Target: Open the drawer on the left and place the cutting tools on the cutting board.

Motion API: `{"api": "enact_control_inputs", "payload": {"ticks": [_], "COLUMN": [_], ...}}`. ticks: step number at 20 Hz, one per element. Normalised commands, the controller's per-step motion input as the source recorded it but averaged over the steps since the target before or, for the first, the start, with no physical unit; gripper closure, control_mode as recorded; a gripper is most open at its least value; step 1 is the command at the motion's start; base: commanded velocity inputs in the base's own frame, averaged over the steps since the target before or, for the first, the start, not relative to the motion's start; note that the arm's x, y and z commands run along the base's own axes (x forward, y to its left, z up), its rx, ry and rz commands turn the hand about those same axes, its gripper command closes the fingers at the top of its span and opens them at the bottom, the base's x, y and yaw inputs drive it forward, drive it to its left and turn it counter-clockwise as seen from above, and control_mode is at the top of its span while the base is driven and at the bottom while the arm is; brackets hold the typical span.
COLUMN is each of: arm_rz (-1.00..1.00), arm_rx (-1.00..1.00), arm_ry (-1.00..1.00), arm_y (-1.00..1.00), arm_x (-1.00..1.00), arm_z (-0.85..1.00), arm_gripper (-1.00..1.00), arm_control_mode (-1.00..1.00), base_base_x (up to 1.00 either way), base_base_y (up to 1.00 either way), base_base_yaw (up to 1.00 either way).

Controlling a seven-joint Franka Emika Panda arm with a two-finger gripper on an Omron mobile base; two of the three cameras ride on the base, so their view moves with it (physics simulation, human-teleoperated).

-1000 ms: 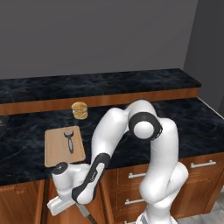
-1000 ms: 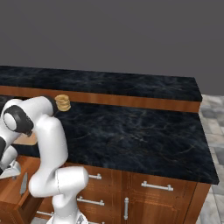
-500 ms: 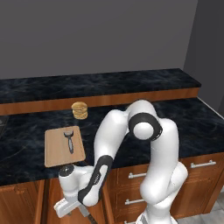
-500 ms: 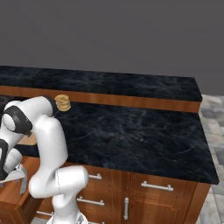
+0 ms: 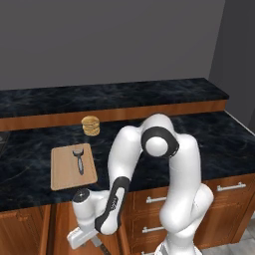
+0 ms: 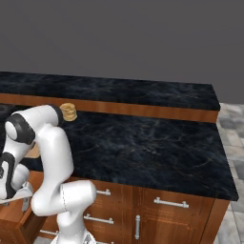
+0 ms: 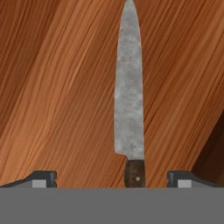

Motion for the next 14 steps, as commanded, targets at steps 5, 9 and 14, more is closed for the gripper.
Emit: {"api": "enact_control_inputs", "payload": {"ticks": [5,9,14], "arm_rz": [0.01,0.02,0.02], "arm_rx": [0.0,-0.01,-0.02], "arm_ry": [0.0,0.0,0.0], "arm_y": [0.0,0.0,0.0], "arm_x": [0.0,0.0,0.0], "arm_z": [-0.1,-0.14,-0.14], "arm_gripper": [-1.0,-1.0,-1.0], "arm_control_mode": [-1.0,-1.0,-1.0], "base_base_x": [0.0,0.0,0.0], "base_base_y": [0.0,0.0,0.0], "base_base_yaw": [0.0,0.0,0.0]}}
